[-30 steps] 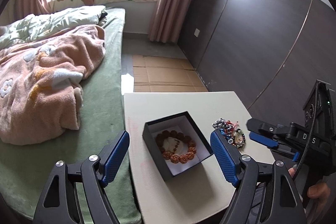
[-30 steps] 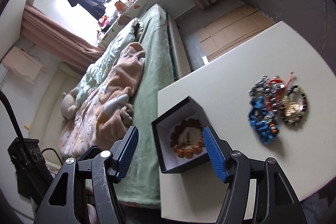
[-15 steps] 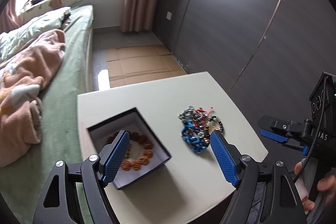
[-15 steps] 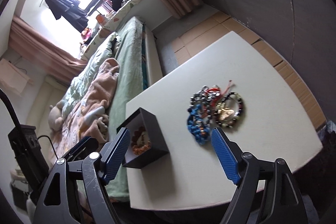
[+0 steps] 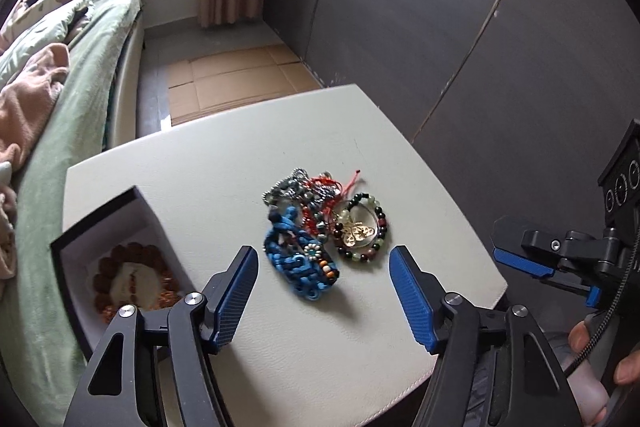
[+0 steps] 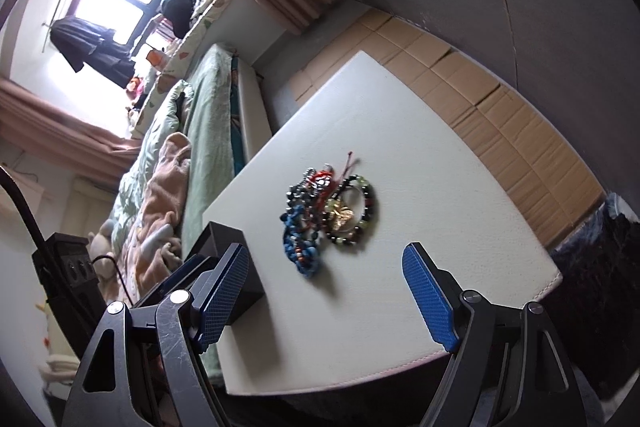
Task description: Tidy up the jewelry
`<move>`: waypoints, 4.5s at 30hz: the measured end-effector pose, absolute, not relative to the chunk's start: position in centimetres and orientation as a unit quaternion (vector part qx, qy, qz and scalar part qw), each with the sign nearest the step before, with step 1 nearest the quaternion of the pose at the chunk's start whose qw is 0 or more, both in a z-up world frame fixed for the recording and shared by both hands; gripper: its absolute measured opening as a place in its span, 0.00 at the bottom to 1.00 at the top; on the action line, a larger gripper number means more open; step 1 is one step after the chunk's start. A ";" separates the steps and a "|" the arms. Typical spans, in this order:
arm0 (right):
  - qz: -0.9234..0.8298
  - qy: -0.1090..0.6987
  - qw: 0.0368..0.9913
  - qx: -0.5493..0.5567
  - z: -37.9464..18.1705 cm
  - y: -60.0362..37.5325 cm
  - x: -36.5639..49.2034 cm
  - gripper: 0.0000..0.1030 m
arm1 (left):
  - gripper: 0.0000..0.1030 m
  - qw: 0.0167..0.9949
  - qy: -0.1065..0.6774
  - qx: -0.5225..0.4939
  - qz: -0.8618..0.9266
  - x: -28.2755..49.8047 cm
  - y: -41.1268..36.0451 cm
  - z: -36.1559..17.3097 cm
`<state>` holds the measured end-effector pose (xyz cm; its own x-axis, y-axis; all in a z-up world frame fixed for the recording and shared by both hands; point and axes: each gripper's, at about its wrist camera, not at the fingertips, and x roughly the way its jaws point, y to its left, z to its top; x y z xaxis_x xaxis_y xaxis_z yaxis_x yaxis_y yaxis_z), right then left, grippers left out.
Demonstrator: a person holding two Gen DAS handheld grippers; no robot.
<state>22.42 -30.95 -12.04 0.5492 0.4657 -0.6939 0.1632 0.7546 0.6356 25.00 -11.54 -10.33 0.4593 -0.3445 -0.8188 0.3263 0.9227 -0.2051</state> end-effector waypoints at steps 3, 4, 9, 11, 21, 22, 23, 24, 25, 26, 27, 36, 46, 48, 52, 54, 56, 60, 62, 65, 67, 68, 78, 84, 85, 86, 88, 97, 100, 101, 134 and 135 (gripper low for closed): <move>0.092 0.472 0.807 0.343 -13.1 -31.5 23.0 0.77 | 0.63 0.849 0.493 0.013 -0.191 25.5 -13.2 -11.6; 0.088 0.476 0.806 0.341 -13.6 -31.6 23.2 0.77 | 0.62 0.847 0.496 0.021 -0.187 25.6 -13.6 -12.0; 0.086 0.488 0.793 0.355 -14.9 -32.3 24.2 0.77 | 0.59 0.842 0.512 0.055 -0.163 26.4 -14.8 -14.4; 0.090 0.488 0.788 0.365 -15.1 -32.5 24.3 0.77 | 0.38 0.839 0.520 0.065 -0.148 26.8 -14.9 -15.5; 0.063 0.505 0.789 0.343 -16.2 -31.1 26.6 0.68 | 0.12 0.857 0.492 0.032 -0.147 26.8 -12.6 -13.6; 0.061 0.508 0.790 0.337 -16.2 -30.9 26.9 0.63 | 0.12 0.860 0.487 0.028 -0.146 26.7 -12.1 -13.1; 0.059 0.512 0.791 0.328 -16.3 -30.5 27.3 0.58 | 0.12 0.862 0.485 0.023 -0.147 26.7 -11.8 -12.9; 0.057 0.516 0.793 0.320 -16.4 -30.1 27.5 0.56 | 0.12 0.862 0.484 0.018 -0.148 26.7 -11.4 -12.6; 0.055 0.518 0.795 0.311 -16.5 -29.9 27.7 0.51 | 0.12 0.863 0.483 0.014 -0.148 26.7 -11.2 -12.5; 0.051 0.521 0.799 0.297 -16.5 -29.4 27.9 0.48 | 0.12 0.864 0.482 0.010 -0.148 26.6 -10.8 -12.3; 0.048 0.524 0.801 0.286 -16.6 -29.0 28.2 0.45 | 0.12 0.864 0.480 0.006 -0.148 26.6 -10.5 -12.1; -0.019 0.536 0.824 0.184 -16.6 -26.2 29.6 0.28 | 0.12 0.872 0.465 -0.022 -0.150 25.8 -7.0 -10.9; -0.057 0.564 0.815 0.121 -17.6 -23.6 30.4 0.10 | 0.12 0.879 0.457 -0.044 -0.132 24.8 -2.9 -10.0; -0.048 0.565 0.814 0.125 -17.4 -23.5 30.2 0.10 | 0.12 0.879 0.455 -0.048 -0.130 24.7 -2.3 -9.8; -0.028 0.544 0.824 0.157 -15.8 -24.2 29.0 0.09 | 0.12 0.884 0.448 -0.056 -0.124 24.2 -1.5 -9.0; -0.012 0.533 0.825 0.189 -14.9 -25.1 28.1 0.09 | 0.12 0.887 0.441 -0.060 -0.124 23.9 -1.2 -8.5; 0.012 0.522 0.822 0.226 -14.0 -26.1 27.4 0.09 | 0.12 0.889 0.435 -0.064 -0.125 23.5 -0.8 -8.0; 0.049 0.494 0.828 0.262 -12.0 -26.8 25.7 0.09 | 0.12 0.894 0.425 -0.072 -0.125 23.1 -0.1 -7.2; 0.061 0.485 0.829 0.273 -11.3 -26.7 25.0 0.09 | 0.12 0.894 0.423 -0.075 -0.123 23.0 0.2 -7.0; 0.072 0.472 0.832 0.282 -10.5 -26.0 24.3 0.09 | 0.12 0.890 0.430 -0.074 -0.130 23.2 -0.1 -6.9; 0.076 0.458 0.837 0.290 -9.8 -25.5 23.9 0.09 | 0.12 0.881 0.447 -0.074 -0.139 23.5 -0.8 -7.3; 0.077 0.453 0.839 0.292 -9.6 -25.1 24.1 0.09 | 0.12 0.876 0.454 -0.075 -0.144 23.7 -1.1 -7.5; 0.076 0.435 0.842 0.311 -8.5 -25.2 23.9 0.09 | 0.60 0.855 0.489 -0.031 -0.173 25.2 -6.1 -9.3; 0.078 0.418 0.838 0.343 -8.4 -27.8 22.8 0.09 | 0.56 0.843 0.515 0.014 -0.155 26.8 -8.4 -11.4; 0.079 0.416 0.837 0.347 -8.4 -28.1 22.7 0.09 | 0.51 0.839 0.522 0.024 -0.153 27.2 -8.9 -11.8; 0.079 0.415 0.836 0.349 -8.4 -28.4 22.6 0.09 | 0.46 0.836 0.527 0.031 -0.151 27.4 -9.2 -12.2; 0.080 0.414 0.835 0.353 -8.4 -28.8 22.4 0.09 | 0.39 0.824 0.546 0.047 -0.146 27.8 -9.9 -13.2; 0.097 0.416 0.825 0.371 -9.0 -30.1 22.3 0.09 | 0.29 0.801 0.575 0.121 -0.112 28.7 -12.0 -16.6; 0.101 0.417 0.823 0.371 -9.1 -30.2 22.3 0.09 | 0.17 0.805 0.569 0.132 -0.102 28.8 -12.0 -16.8; 0.102 0.418 0.823 0.371 -9.1 -30.1 22.4 0.09 | 0.13 0.806 0.568 0.130 -0.103 28.9 -12.0 -16.7; 0.163 0.405 0.833 0.341 -8.2 -22.0 23.4 0.09 | 0.05 0.896 0.432 -0.006 -0.107 25.5 -0.5 -3.9; 0.166 0.406 0.833 0.339 -8.2 -21.6 23.5 0.09 | 0.05 0.895 0.433 -0.008 -0.106 25.6 -0.3 -4.0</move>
